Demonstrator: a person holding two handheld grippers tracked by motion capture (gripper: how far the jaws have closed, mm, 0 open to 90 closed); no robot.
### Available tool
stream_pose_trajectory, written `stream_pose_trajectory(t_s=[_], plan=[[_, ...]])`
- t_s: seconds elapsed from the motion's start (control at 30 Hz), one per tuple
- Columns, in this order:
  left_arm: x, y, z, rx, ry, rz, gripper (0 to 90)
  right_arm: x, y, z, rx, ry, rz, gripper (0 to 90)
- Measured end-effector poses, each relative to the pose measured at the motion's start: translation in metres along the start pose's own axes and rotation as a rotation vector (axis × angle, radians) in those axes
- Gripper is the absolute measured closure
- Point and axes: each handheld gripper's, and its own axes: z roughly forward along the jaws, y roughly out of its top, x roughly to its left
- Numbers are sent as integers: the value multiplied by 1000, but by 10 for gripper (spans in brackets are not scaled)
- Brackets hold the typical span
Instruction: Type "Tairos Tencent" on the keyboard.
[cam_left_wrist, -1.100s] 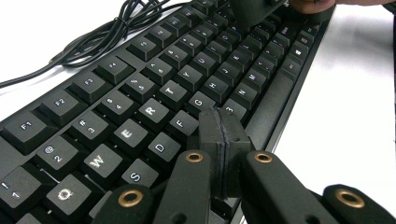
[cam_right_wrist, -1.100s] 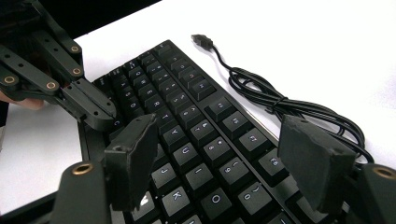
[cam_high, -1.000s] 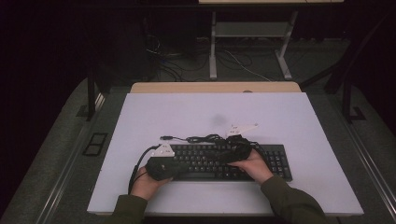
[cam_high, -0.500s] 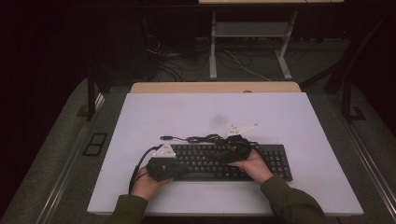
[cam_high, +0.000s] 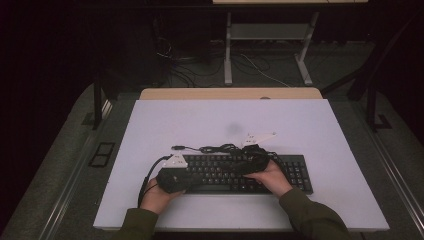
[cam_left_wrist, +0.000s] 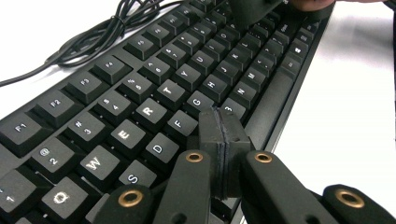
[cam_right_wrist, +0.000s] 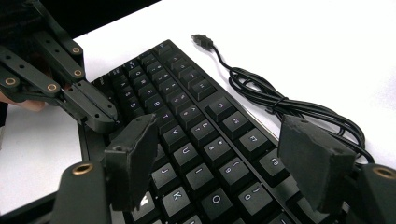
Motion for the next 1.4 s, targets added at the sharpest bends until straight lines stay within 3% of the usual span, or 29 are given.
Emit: stream_pose_trajectory(t_s=[0.57,0.87,1.4], plan=[[11,5,-7,-30,52,-12,888,0,0,1,4,0,0,279],[20,8,-8,-49,82,-27,888,-1,-1,2,-2,-8,2,208],[29,6,-3,-37,115,-33,888,-1,-2,3,-2,-19,-4,189]])
